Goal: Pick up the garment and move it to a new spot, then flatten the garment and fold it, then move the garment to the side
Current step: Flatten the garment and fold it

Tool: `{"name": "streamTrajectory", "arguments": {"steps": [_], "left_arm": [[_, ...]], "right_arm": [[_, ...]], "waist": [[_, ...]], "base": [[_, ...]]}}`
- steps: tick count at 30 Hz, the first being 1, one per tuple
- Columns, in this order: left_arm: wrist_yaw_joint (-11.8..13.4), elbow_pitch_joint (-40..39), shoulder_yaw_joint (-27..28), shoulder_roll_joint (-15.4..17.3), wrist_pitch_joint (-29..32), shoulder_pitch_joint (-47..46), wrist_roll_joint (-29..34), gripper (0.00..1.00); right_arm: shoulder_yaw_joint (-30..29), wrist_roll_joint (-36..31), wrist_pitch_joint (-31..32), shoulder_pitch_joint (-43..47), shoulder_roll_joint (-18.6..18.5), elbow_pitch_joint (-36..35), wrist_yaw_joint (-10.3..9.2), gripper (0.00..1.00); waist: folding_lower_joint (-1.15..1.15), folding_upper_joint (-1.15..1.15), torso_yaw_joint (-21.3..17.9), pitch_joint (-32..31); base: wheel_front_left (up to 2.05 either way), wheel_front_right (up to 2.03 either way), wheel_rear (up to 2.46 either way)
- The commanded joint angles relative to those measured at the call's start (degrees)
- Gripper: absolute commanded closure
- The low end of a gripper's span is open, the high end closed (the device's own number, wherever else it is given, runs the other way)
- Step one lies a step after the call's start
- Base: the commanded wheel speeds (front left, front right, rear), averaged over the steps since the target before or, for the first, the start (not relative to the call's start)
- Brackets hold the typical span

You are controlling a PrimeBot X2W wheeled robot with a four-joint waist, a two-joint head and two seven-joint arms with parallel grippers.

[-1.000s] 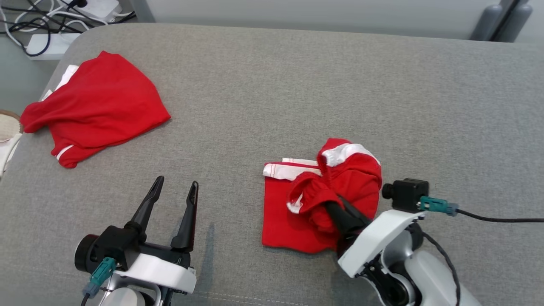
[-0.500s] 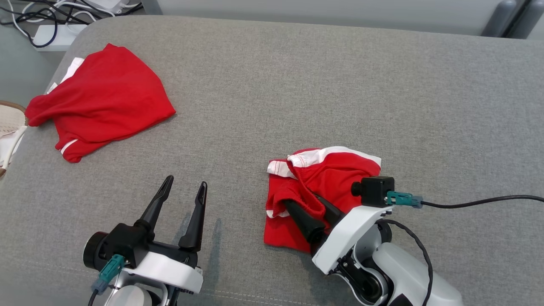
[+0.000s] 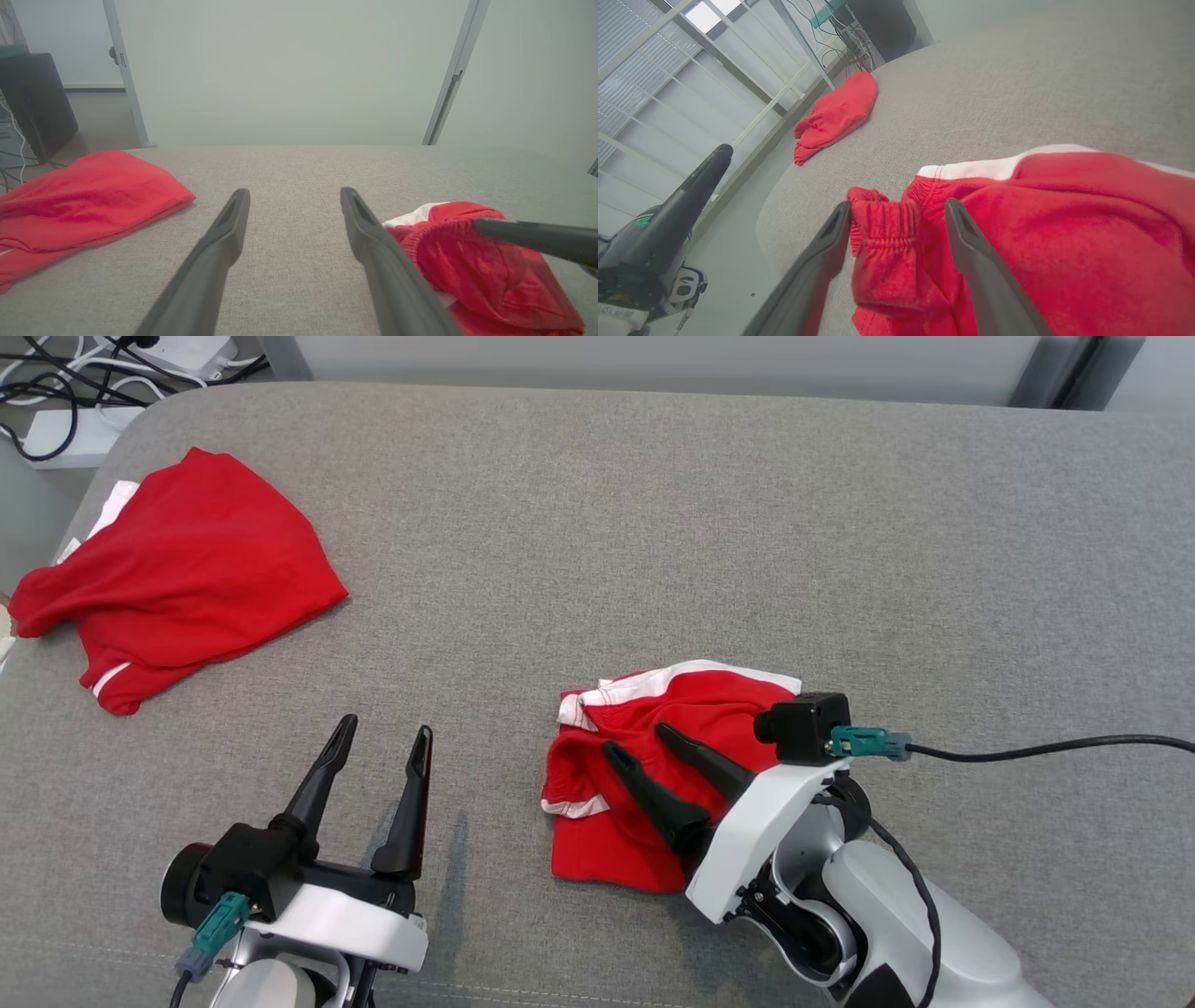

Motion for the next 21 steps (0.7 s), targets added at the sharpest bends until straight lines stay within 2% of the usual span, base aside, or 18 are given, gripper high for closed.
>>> {"name": "streamTrajectory", "arguments": {"steps": [1,6,12,14,21], "left_arm": [[-0.42,-1.63,2.1,0.69,-0.34,-1.58,0.93,0.0],[-0.53,-1.71,2.34,0.57,-0.34,-1.5,1.19,0.0],[-0.46,-1.87,3.42,0.73,-0.34,-1.4,1.44,0.0],[-0.33,-2.05,4.04,0.87,-0.34,-1.22,1.4,0.0],[0.11,-2.74,5.54,1.08,-0.34,-0.7,1.26,0.0]], "right_arm": [[-0.4,-0.81,0.35,0.83,1.23,-3.0,0.25,0.0],[-4.18,-1.41,2.99,4.35,1.23,-11.86,0.25,0.0],[-17.29,-8.78,-1.24,10.02,-1.4,-21.87,0.25,0.0],[-21.83,-13.17,-3.17,12.11,-2.6,-23.06,0.25,0.0],[-29.39,-22.45,-10.17,17.63,-3.72,-20.85,0.25,0.0]], "waist": [[0.0,0.0,-0.04,-0.03],[0.0,0.0,-0.18,-0.1],[0.0,0.0,-0.58,-0.42],[0.0,0.0,-0.9,-0.66],[0.0,0.0,-1.62,-1.19]], "base": [[0.0,0.0,0.0],[0.0,0.0,0.0],[0.0,0.0,0.0],[0.0,0.0,0.0],[0.0,0.0,0.0]]}}
